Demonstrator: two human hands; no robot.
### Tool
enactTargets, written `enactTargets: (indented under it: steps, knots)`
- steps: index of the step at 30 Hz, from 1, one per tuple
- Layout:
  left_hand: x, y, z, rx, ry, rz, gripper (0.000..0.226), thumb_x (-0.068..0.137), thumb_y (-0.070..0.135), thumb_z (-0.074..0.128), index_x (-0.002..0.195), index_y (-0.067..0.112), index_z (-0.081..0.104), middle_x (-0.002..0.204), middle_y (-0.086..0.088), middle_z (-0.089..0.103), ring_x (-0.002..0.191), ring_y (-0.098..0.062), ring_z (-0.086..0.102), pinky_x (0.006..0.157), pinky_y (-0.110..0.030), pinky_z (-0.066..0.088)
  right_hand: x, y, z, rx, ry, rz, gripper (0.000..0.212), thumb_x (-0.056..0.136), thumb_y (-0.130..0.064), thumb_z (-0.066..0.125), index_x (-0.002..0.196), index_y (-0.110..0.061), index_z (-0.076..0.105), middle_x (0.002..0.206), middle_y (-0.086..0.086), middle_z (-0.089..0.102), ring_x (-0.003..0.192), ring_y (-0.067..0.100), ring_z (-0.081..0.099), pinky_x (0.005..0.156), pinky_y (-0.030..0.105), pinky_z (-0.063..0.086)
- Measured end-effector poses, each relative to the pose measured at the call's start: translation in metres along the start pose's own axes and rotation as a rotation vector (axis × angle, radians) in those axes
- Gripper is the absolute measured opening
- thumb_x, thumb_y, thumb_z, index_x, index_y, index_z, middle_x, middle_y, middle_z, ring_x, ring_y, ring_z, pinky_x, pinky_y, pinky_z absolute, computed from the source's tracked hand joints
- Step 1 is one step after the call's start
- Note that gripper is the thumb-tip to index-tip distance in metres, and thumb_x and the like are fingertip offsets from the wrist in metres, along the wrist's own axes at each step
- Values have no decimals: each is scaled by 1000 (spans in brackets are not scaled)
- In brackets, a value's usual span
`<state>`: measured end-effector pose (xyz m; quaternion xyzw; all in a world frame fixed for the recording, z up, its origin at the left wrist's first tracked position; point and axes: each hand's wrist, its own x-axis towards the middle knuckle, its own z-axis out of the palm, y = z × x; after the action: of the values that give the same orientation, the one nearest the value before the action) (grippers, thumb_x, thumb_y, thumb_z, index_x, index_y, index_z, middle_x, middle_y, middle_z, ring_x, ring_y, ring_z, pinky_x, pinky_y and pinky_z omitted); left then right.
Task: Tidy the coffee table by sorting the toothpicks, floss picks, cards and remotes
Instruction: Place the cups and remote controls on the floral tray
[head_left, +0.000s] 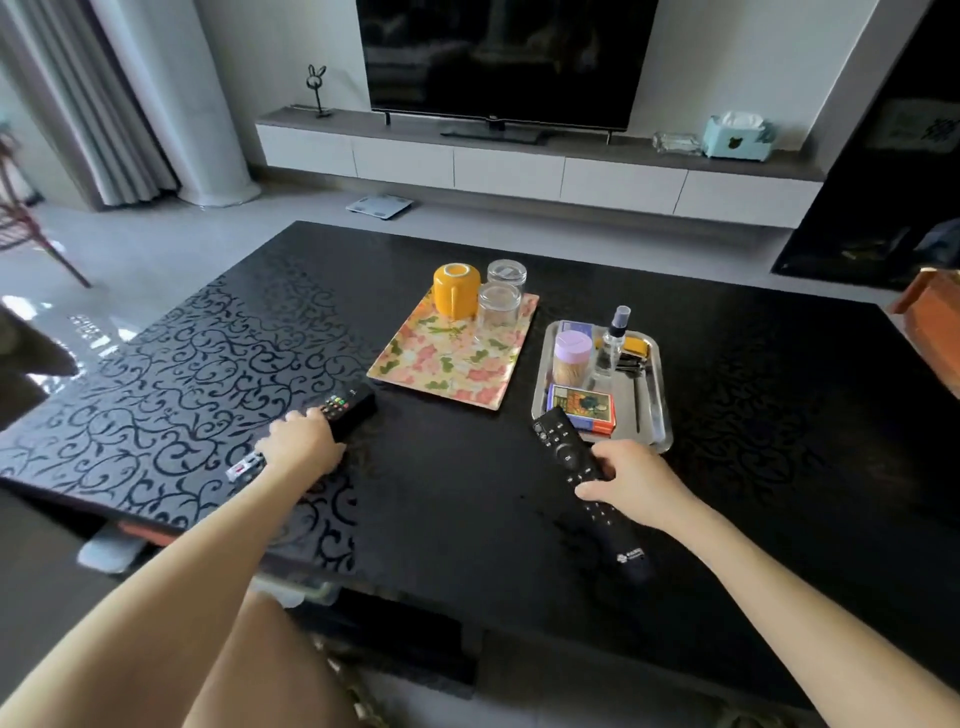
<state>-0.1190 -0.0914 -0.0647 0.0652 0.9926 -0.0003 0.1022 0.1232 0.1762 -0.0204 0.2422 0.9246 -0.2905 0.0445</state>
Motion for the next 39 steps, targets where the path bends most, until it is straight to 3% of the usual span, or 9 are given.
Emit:
enactTargets:
  steps: [5, 10, 18, 21, 24, 27, 31, 35, 39]
  knots:
    - [17, -25, -11, 39, -39, 95, 50, 80, 36, 67, 120, 10, 51, 116, -11, 53, 109, -30, 54, 83, -38, 50, 34, -39, 19, 452, -112, 32, 22, 79, -12, 73, 91, 4, 64, 79, 14, 68, 64, 19, 59, 48, 26, 40]
    - [38, -39, -22, 61, 0, 326, 44, 78, 33, 70, 114, 12, 58, 112, -7, 53, 109, -27, 49, 87, -37, 48, 58, -64, 23, 743, -124, 122, 6, 83, -4, 68, 78, -6, 65, 70, 4, 67, 49, 3, 62, 43, 16, 45]
    - [74, 49, -63, -16, 159, 845, 45, 80, 19, 66, 124, 19, 56, 120, -2, 54, 113, -25, 45, 96, -29, 33, 83, -75, -8, 1042, -49, 204, 6, 85, -8, 64, 91, -6, 67, 77, 4, 69, 68, 14, 65, 59, 25, 51]
    - [82, 92, -66, 46, 99, 914, 46, 81, 13, 64, 126, 16, 54, 123, -2, 52, 118, -23, 42, 96, -25, 28, 81, -71, -20, 1063, -41, 193, 6, 85, -7, 65, 90, -6, 68, 75, 2, 71, 66, 11, 66, 59, 24, 50]
    - [91, 116, -61, 89, 7, 912, 40, 80, 9, 63, 120, 14, 58, 118, -4, 55, 114, -23, 47, 92, -31, 37, 82, -65, -25, 1075, -44, 185, 10, 84, -6, 65, 93, -5, 68, 78, 2, 72, 69, 12, 67, 62, 26, 50]
    - [100, 120, -54, 87, -119, 888, 32, 75, 8, 66, 107, 11, 62, 106, -9, 62, 102, -28, 57, 82, -39, 48, 89, -61, -24, 1058, -58, 186, 10, 83, -7, 65, 92, -5, 69, 77, 2, 73, 70, 12, 67, 64, 27, 51]
    - [109, 115, -45, 88, -157, 883, 45, 73, 19, 72, 117, 21, 61, 112, -3, 61, 105, -24, 55, 83, -35, 45, 106, -70, -20, 933, -36, 128, 12, 84, -3, 65, 95, -2, 68, 81, 6, 71, 72, 17, 66, 67, 30, 53]
    - [113, 108, -45, 64, -199, 873, 63, 73, 24, 75, 130, 35, 52, 121, 6, 57, 115, -18, 49, 92, -32, 43, 144, -91, -15, 498, 111, -63, 21, 81, -10, 70, 103, -8, 67, 88, 4, 70, 84, 24, 67, 78, 39, 54]
    - [114, 94, -48, -95, -166, 787, 72, 74, 30, 76, 138, 27, 45, 141, 5, 46, 130, -16, 40, 104, -28, 34, 185, -122, -8, -14, 235, -181, 30, 85, -24, 67, 114, -17, 64, 105, 1, 68, 98, 23, 62, 71, 26, 39]
